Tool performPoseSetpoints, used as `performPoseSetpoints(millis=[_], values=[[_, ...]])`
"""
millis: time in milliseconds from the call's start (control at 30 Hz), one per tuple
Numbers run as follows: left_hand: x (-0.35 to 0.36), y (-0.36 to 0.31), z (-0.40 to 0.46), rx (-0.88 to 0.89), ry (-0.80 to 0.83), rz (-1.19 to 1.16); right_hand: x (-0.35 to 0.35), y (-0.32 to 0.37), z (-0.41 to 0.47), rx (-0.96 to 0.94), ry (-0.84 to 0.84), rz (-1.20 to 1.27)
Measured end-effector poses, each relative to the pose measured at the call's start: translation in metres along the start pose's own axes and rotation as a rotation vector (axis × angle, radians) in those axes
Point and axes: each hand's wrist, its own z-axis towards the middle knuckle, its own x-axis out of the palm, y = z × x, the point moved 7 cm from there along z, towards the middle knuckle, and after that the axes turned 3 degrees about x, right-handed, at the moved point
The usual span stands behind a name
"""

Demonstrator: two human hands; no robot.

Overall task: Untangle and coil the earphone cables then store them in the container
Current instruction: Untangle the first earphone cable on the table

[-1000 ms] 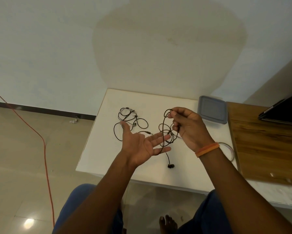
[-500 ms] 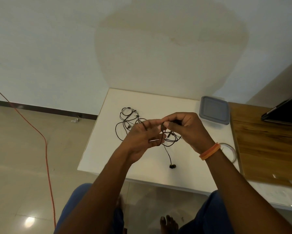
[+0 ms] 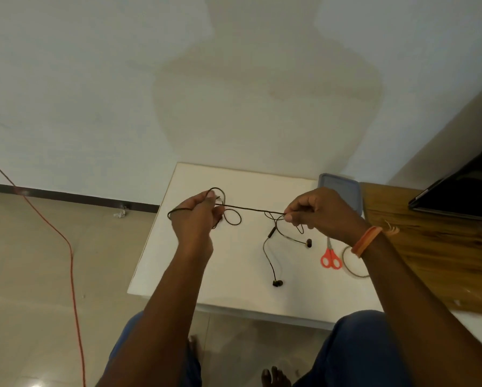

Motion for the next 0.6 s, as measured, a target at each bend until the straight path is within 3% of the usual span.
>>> performPoseSetpoints(millis=[133,267,467,600], values=[[-0.018,0.014,0.004,-0.320,-0.011,-0.230,-0.025,0.018,0.001,0.051,0.128,0.010],[-0.025,0.033,-0.009,-0.570,0.077,-0.276,-0.054,0.042,0.001,0.084,0.154,0.171],[-0.016,0.052,-0.023,-0.653,0.136,-0.295,-0.078,0.093,-0.006,0.036,0.257,0.335],[-0.023,0.063,-0.026,-0.666,0.094,-0.275,-0.099,0.115,-0.014,0.066,0.274,0.218]])
